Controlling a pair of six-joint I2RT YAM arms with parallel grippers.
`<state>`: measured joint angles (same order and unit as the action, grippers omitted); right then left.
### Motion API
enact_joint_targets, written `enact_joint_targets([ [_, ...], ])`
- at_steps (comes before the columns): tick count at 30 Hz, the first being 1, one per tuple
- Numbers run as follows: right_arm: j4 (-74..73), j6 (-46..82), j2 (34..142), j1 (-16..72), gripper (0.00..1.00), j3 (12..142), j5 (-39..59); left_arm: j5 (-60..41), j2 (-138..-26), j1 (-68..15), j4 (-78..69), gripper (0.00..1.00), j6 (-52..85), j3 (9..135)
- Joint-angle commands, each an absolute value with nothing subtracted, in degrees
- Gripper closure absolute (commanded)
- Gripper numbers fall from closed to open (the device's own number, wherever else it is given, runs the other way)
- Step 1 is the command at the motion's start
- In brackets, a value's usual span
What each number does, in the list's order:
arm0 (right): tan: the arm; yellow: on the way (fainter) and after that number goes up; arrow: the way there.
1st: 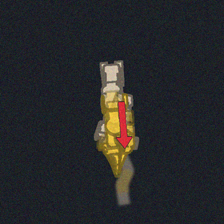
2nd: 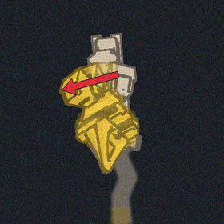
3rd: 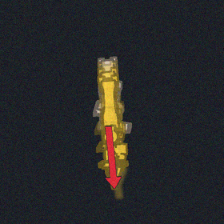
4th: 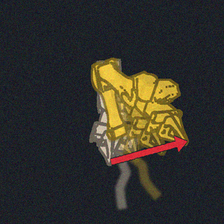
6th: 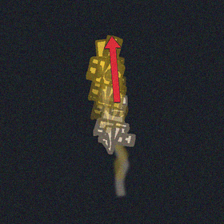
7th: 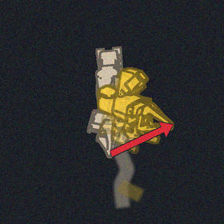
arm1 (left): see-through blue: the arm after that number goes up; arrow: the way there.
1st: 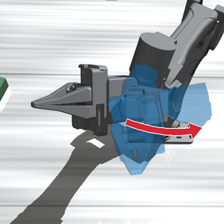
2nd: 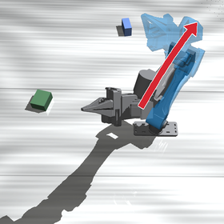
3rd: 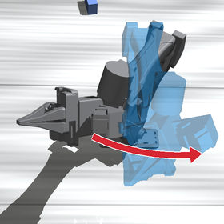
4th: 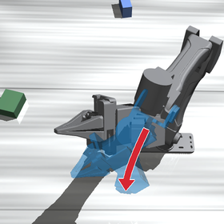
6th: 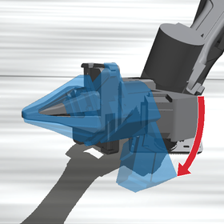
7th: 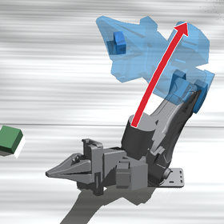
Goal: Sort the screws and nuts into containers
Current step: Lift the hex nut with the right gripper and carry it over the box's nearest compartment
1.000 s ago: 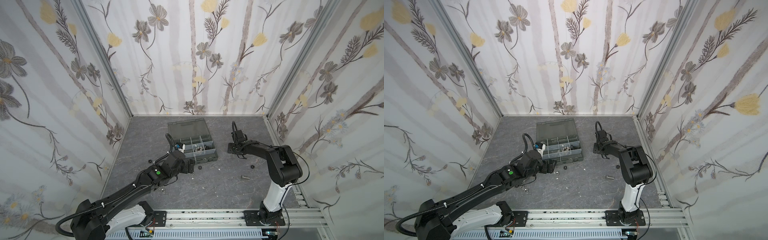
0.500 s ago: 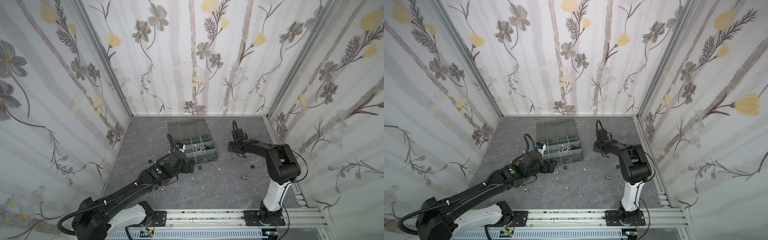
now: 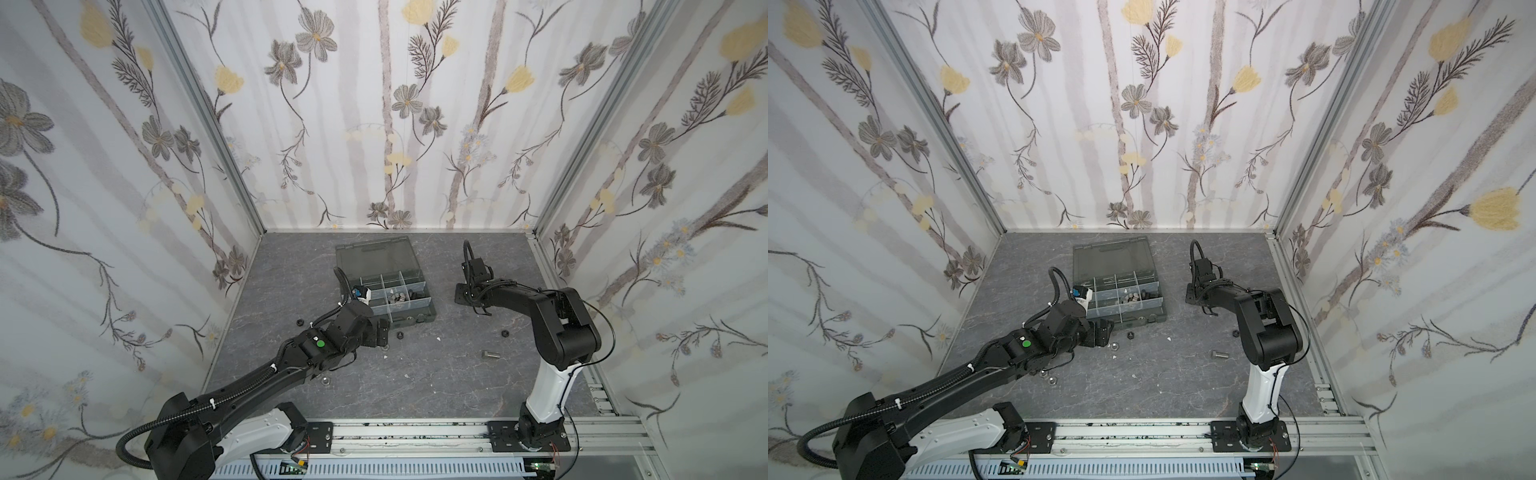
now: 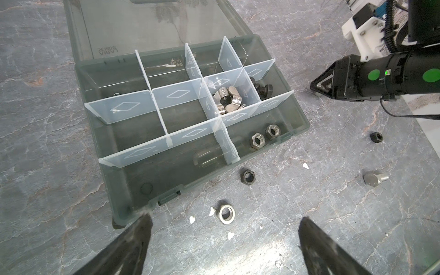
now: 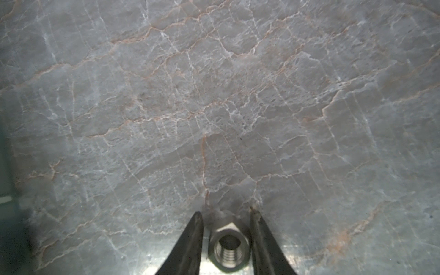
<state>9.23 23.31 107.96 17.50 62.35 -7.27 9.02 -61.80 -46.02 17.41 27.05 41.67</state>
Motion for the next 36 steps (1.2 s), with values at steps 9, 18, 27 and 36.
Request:
enact_joint_targets([
  [9, 12.7, 23.2, 107.7, 17.9, 0.84, 62.0, -9.6, 9.3, -62.1, -45.9, 16.2, 0.03, 27.6, 41.7],
  [18, 12.6, 22.8, 105.1, 18.6, 0.91, 61.9, -9.2, 8.4, -62.5, -45.9, 16.1, 0.03, 27.7, 42.0],
  [27, 11.7, 22.5, 98.7, 20.2, 0.91, 60.6, -6.0, 8.2, -61.0, -45.9, 17.5, 0.03, 28.2, 41.4],
  [36, 11.0, 22.1, 93.9, 25.7, 0.91, 61.0, -3.4, 8.0, -58.6, -45.9, 19.0, 0.03, 29.8, 39.4],
])
